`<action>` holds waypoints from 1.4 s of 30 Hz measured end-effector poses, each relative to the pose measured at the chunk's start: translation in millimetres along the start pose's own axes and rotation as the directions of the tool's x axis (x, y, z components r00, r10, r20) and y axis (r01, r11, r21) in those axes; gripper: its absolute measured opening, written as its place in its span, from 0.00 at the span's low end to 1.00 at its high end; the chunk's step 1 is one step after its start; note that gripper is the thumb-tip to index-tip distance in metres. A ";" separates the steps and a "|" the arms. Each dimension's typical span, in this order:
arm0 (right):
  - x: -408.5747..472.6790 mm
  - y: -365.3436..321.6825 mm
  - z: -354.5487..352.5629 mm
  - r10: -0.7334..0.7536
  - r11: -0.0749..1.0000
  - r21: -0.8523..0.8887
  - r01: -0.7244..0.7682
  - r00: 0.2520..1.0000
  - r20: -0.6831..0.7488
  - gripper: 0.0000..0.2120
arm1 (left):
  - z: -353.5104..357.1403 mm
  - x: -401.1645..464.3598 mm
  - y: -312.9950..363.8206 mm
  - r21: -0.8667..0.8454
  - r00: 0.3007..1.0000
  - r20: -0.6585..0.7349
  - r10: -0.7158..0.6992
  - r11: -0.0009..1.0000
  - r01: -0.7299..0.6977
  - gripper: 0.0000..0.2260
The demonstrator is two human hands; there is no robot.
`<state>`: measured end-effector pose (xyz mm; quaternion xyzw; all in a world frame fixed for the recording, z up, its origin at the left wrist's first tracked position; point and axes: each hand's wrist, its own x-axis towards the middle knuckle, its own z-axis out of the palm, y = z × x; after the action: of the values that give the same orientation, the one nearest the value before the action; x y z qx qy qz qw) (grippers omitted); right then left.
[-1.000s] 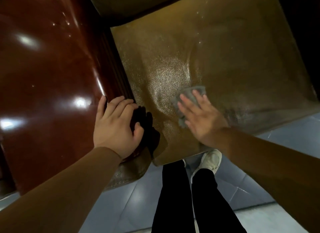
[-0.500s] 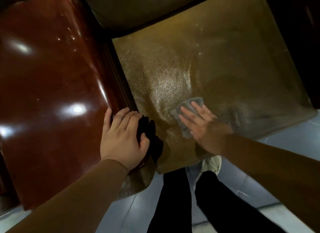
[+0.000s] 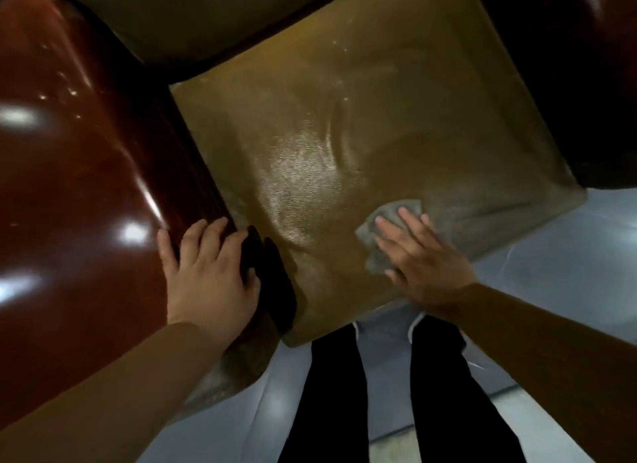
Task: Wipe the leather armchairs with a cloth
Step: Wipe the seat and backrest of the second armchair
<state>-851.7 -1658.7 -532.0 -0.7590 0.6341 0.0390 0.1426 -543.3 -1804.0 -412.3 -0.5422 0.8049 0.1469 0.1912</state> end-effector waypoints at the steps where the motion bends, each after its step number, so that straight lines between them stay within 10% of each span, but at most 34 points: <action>1: -16.2 21.8 1.3 0.043 0.999 0.007 -0.043 0.999 -0.021 0.30 | -3.3 4.7 13.0 -0.058 0.999 0.029 -0.021 0.998 0.023 0.25; 7: -25.4 96.5 -21.4 0.636 0.752 0.267 -0.603 0.770 -0.050 0.27 | 13.1 56.8 114.0 -0.277 0.997 -0.028 0.073 0.958 -0.077 0.32; 15: -32.2 90.9 -3.8 0.161 0.986 0.048 -0.157 0.983 -0.088 0.30 | 85.0 93.3 208.3 -0.229 0.996 -0.085 -0.033 0.973 0.012 0.37; 20: -34.9 162.6 -17.8 0.703 0.704 0.199 -0.682 0.709 -0.056 0.32 | 107.8 91.2 197.4 -0.103 0.977 -0.213 0.004 0.994 -0.026 0.37; 24: -36.2 105.0 1.4 0.292 0.955 0.081 -0.287 0.954 -0.064 0.33 | 116.2 93.9 203.0 -0.106 0.961 -0.276 0.008 0.994 -0.039 0.37; 27: -45.7 129.3 -1.0 -0.040 0.999 0.024 0.040 0.999 0.019 0.33 | 112.6 90.2 208.6 -0.127 0.966 -0.259 0.010 0.991 -0.044 0.36; 34: -12.5 161.5 -22.4 0.660 0.746 0.141 -0.650 0.750 -0.038 0.32 | 85.6 142.7 178.3 -0.250 0.872 -0.431 -0.233 0.959 0.133 0.35; 38: -13.1 106.2 -3.0 0.168 0.979 0.127 -0.160 0.984 -0.052 0.30 | 97.8 150.1 179.6 -0.241 0.882 -0.377 -0.284 0.949 0.202 0.36; 42: -16.2 152.3 1.1 -0.054 0.998 0.035 0.055 0.997 -0.048 0.31 | 102.8 146.7 175.1 -0.241 0.858 -0.435 -0.273 0.953 0.182 0.35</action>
<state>-1003.0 -1666.6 -554.7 -0.7740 0.6170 0.0057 0.1425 -740.4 -1813.6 -566.5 -0.6689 0.7391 0.0663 -0.0432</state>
